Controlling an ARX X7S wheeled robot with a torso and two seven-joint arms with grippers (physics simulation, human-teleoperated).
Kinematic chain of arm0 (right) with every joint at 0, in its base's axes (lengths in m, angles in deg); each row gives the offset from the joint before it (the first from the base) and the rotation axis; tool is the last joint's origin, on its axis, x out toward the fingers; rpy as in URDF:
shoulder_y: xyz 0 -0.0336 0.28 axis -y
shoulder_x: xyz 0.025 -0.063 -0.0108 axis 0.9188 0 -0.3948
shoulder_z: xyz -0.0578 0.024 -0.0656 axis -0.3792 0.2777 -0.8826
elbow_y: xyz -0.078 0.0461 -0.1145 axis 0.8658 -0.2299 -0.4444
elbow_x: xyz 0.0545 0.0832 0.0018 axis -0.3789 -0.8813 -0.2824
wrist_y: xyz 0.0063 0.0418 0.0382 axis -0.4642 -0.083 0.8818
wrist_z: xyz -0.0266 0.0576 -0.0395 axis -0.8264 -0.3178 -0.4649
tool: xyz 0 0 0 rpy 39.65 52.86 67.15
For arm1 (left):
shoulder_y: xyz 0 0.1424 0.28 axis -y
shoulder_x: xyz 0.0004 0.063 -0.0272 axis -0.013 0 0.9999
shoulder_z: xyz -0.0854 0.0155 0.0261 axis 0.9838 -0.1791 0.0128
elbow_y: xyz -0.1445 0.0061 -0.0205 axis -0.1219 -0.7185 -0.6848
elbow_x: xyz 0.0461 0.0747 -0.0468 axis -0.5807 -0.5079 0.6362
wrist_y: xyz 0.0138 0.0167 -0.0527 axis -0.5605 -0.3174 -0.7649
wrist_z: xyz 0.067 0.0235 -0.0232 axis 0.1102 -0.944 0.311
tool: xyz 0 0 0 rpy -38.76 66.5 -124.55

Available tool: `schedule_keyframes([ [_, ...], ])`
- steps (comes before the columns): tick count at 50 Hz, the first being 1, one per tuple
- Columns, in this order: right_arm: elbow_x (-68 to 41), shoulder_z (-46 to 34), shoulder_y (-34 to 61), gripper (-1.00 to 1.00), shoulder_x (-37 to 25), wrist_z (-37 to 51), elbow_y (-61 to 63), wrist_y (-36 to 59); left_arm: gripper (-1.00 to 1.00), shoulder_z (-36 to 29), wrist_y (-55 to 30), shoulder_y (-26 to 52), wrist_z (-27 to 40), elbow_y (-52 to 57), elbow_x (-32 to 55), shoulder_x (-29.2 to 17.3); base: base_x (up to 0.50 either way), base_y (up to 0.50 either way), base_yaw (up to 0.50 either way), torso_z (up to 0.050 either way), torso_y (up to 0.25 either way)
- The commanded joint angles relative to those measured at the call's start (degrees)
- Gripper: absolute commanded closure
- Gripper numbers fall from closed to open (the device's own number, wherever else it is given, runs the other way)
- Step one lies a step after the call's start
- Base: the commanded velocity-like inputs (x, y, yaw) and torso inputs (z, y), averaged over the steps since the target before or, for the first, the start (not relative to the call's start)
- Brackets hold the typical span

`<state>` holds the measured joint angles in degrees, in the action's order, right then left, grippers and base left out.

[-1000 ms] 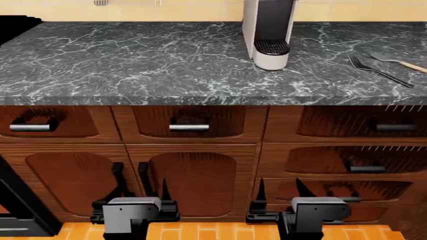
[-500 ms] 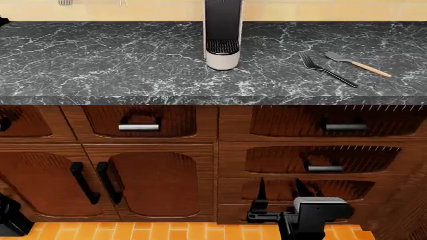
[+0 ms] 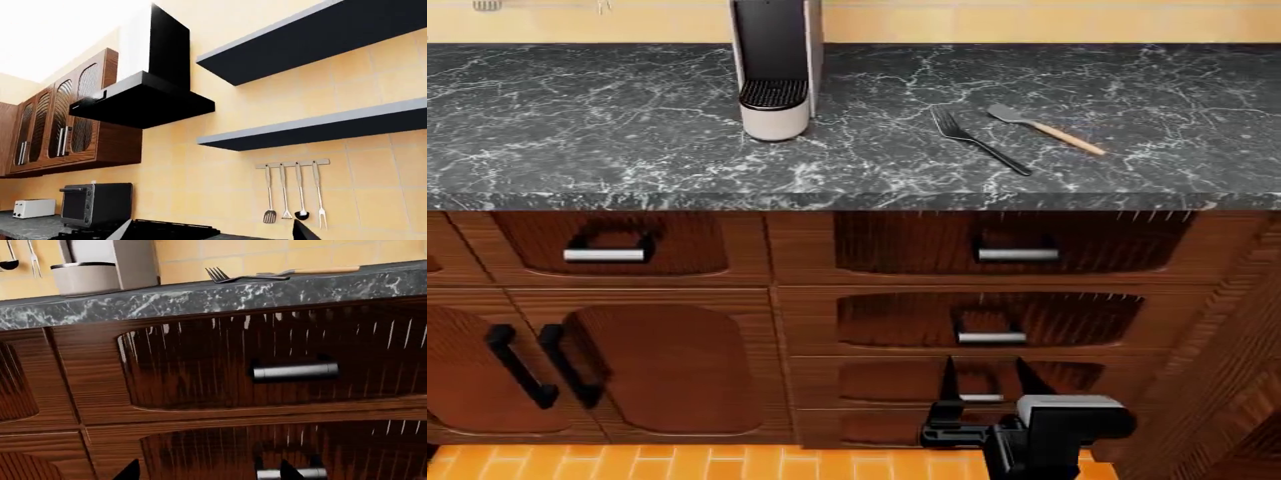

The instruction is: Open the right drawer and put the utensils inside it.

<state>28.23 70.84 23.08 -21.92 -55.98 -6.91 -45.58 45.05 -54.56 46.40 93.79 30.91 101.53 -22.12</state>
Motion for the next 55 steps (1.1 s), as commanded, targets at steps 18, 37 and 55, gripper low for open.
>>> schedule_keyframes([
  [18, -0.4, -2.3, -0.3, -1.0, -1.6, 1.4, 0.0, -1.7, -1.0, 1.2, 2.4, -2.1, -0.7, 0.9, -0.6, 0.0, 0.22, -0.5, 0.0, 0.0, 0.0],
  [37, -1.7, -2.9, 0.9, -1.0, -2.3, 3.3, -0.3, 2.1, -1.0, -2.5, 3.4, -2.1, 0.5, 0.9, -3.2, -0.8, 0.17, -0.04, 0.0, 0.0, 0.0],
  [55, -36.7, 10.0, 6.2, -1.0, 1.1, 3.4, 2.1, 25.7, -1.0, -3.3, 3.6, -2.1, 0.5, 0.9, -3.7, -1.1, 0.0, 0.0, 0.0, 0.0, 0.0],
])
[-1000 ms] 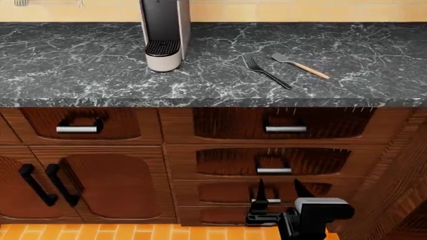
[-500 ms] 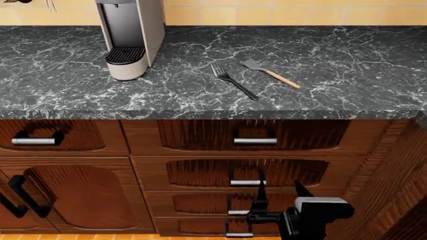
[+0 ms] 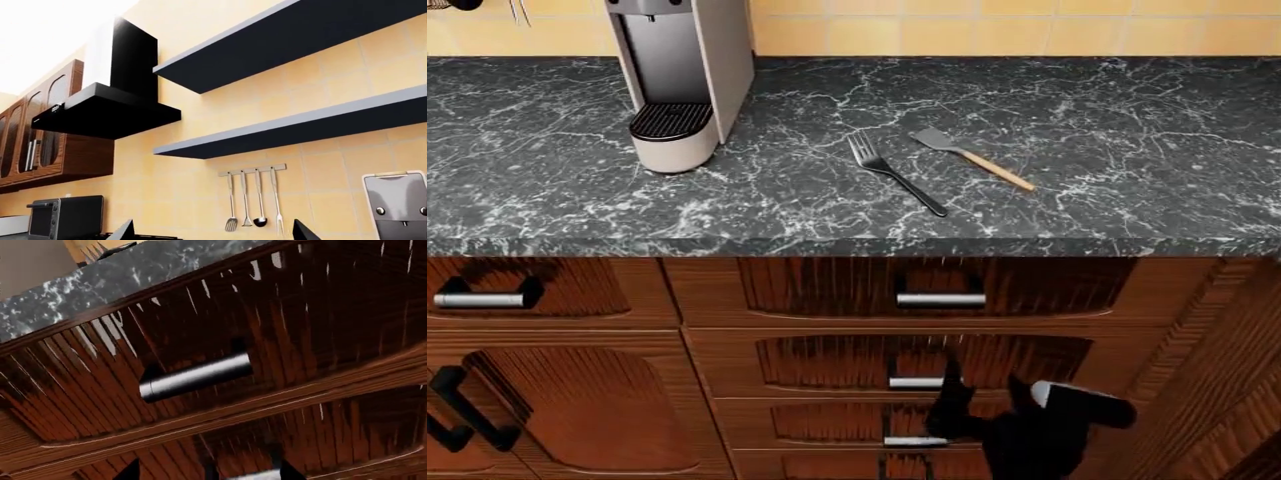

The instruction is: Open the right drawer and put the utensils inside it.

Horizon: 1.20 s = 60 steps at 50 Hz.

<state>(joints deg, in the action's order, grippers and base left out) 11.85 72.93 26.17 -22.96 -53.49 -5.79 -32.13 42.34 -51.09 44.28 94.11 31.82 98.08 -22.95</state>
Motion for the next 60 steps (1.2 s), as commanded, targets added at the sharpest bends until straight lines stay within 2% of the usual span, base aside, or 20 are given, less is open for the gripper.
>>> schedule_keyframes([
  [1, -22.7, 9.0, 3.7, -1.0, 2.3, 1.3, 0.3, 13.4, -1.0, -1.3, 0.3, 0.0, 0.4, 0.0, -1.0, -0.4, 0.0, 0.0, 0.0, 0.0, 0.0],
  [6, -29.6, 12.9, 6.5, -1.0, 3.8, 2.8, -6.1, 15.2, -1.0, -1.9, 0.4, 0.0, 0.5, 0.0, -1.3, -0.5, 0.0, 0.0, 0.0, 0.0, 0.0],
  [18, -36.3, 17.1, 14.5, -1.0, 5.5, 2.1, -25.1, 11.7, -1.0, 1.8, -0.3, 0.0, -0.3, 0.0, 2.8, -0.5, 0.0, 0.0, 0.0, 0.0, 0.0],
  [21, -36.6, 16.5, 16.5, -1.0, 5.4, 1.2, -28.7, 11.0, -1.0, 0.1, 0.5, 0.0, -1.1, 0.0, -0.1, 0.1, 0.0, 0.0, 0.0, 0.0, 0.0],
  [30, -36.1, 13.0, 22.0, -1.0, 3.8, -8.6, -36.9, 10.3, -1.0, -1.3, 1.4, 0.0, -1.3, 0.0, -1.1, -0.2, 0.0, 0.0, 0.0, 0.0, 0.0],
  [38, -36.6, 12.9, 25.1, -1.0, 3.9, -11.3, -42.3, 8.6, -1.0, -2.7, 1.6, 0.0, -1.0, 0.0, -2.4, -0.8, 0.0, 0.0, 0.0, 0.0, 0.0],
  [43, -36.7, 12.5, 27.2, -1.0, 3.8, -12.6, -45.6, 8.0, -1.0, -2.6, 1.3, 0.0, -0.8, 0.0, -2.2, -1.0, 0.0, 0.0, 0.0, 0.0, 0.0],
  [60, -34.6, 8.2, 36.1, -1.0, 2.7, -25.1, -58.9, 7.4, -1.0, -0.9, 0.6, 0.0, -0.7, 0.0, -0.9, -1.9, 0.0, 0.0, 0.0, 0.0, 0.0],
])
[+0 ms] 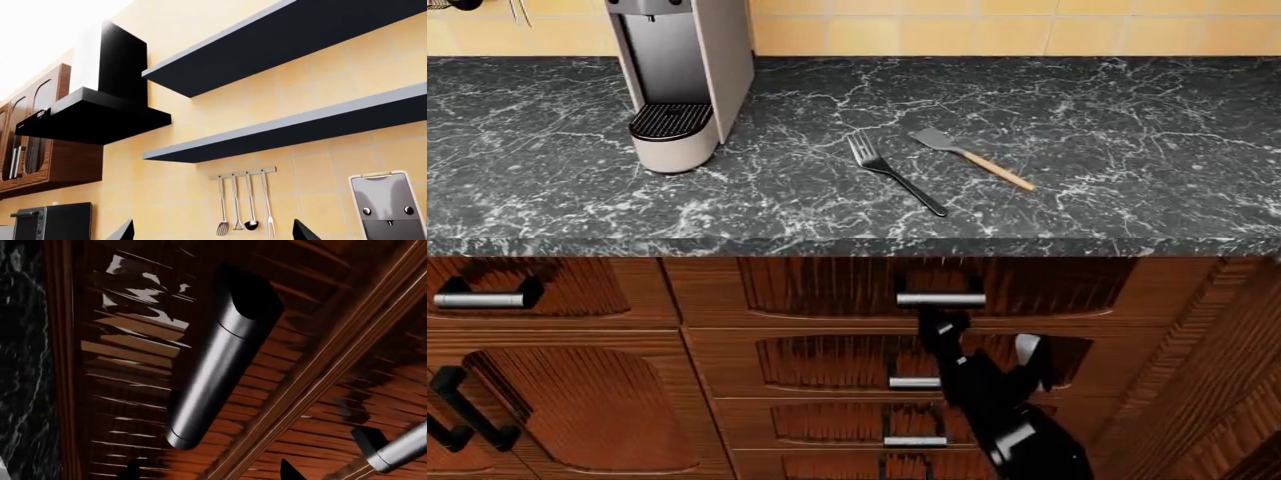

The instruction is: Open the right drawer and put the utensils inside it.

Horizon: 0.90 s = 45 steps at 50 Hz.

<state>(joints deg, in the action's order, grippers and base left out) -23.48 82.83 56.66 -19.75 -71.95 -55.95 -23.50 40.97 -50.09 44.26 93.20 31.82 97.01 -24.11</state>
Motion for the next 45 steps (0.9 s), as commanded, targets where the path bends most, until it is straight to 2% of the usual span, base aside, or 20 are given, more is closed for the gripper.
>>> schedule_keyframes([
  [1, 1.0, -1.8, 6.5, -1.0, -0.5, -7.2, -10.3, -1.7, -1.0, 0.9, -0.6, 0.0, 0.2, 0.0, 0.6, -0.8, 0.0, 0.0, 0.0, 0.0, 0.0],
  [9, 2.6, -1.8, 15.3, -1.0, -1.1, -13.7, -26.4, -7.0, -1.0, 0.8, -1.1, 0.0, 0.7, 0.0, 0.4, -1.7, 0.0, 0.0, 0.0, 0.0, 0.0],
  [16, 6.2, 2.3, 16.2, -1.0, -1.2, -11.6, -27.5, -7.2, -1.0, 1.1, -1.6, 0.0, 0.7, 0.0, 0.4, -1.9, 0.0, 0.0, 0.0, 0.0, 0.0],
  [23, 17.1, 13.3, 16.7, -1.0, -0.4, -10.0, -27.6, -5.4, -1.0, -0.1, -1.4, 0.0, 0.9, 0.0, -0.7, -1.9, 0.0, 0.0, 0.0, 0.0, 0.0],
  [32, 39.7, 34.1, 17.8, -1.0, 1.3, -10.1, -27.6, -3.4, -1.0, -0.6, -1.5, 0.0, 1.2, 0.0, -1.1, -2.1, 0.0, 0.0, 0.0, 0.0, 0.0],
  [38, 51.6, 40.3, 18.0, -1.0, 2.7, -13.6, -27.6, -7.9, -1.0, -3.3, -0.9, 0.0, 1.7, 0.0, -3.2, -2.2, 0.0, 0.0, 0.0, 0.0, 0.0],
  [45, 57.0, 44.3, 18.3, -1.0, 3.1, -15.0, -27.6, -9.0, -1.0, -4.8, -0.5, 0.0, 2.1, 0.0, -4.4, -2.2, 0.19, 0.0, 0.0, 0.0, 0.0],
])
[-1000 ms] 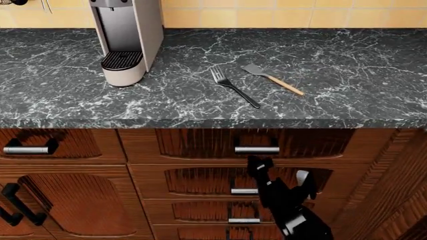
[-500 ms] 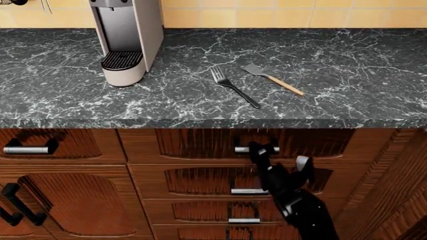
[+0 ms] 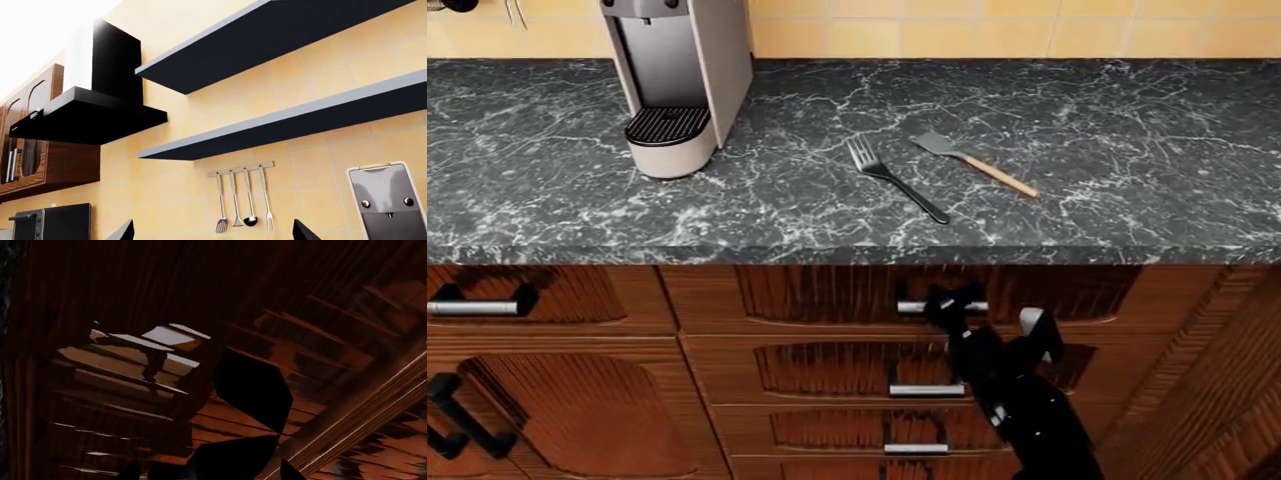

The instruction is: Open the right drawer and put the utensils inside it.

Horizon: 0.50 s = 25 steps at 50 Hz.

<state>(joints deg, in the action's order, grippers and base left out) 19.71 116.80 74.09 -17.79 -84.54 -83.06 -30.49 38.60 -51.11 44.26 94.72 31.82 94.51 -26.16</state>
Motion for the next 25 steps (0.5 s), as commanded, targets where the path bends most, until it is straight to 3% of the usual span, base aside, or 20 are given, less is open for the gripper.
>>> schedule_keyframes([
  [1, 14.3, 10.8, 0.9, -1.0, 1.2, -2.3, -0.4, -1.8, -1.0, -2.5, 0.6, 0.0, 0.6, 0.0, -2.0, -0.1, 0.22, -0.01, 0.0, 0.0, 0.0],
  [6, 16.2, 12.0, 1.1, -1.0, 1.3, -1.9, -0.4, -0.6, -1.0, -3.4, 0.9, 0.0, 0.7, 0.0, -2.7, -0.1, 0.06, 0.0, 0.0, 0.0, 0.0],
  [7, 16.6, 12.1, 1.1, 1.0, 1.3, -1.1, -0.4, -0.8, -1.0, -3.3, 0.9, 0.0, 0.6, 0.0, -2.6, 0.1, 0.0, 0.0, 0.0, 0.0, 0.0],
  [25, 19.5, 11.8, 0.9, 1.0, 0.0, -4.1, -0.4, -1.2, -1.0, -0.5, 0.6, 0.0, -0.2, 0.0, 0.0, 0.6, 0.0, 0.0, 0.0, 0.0, 0.0],
])
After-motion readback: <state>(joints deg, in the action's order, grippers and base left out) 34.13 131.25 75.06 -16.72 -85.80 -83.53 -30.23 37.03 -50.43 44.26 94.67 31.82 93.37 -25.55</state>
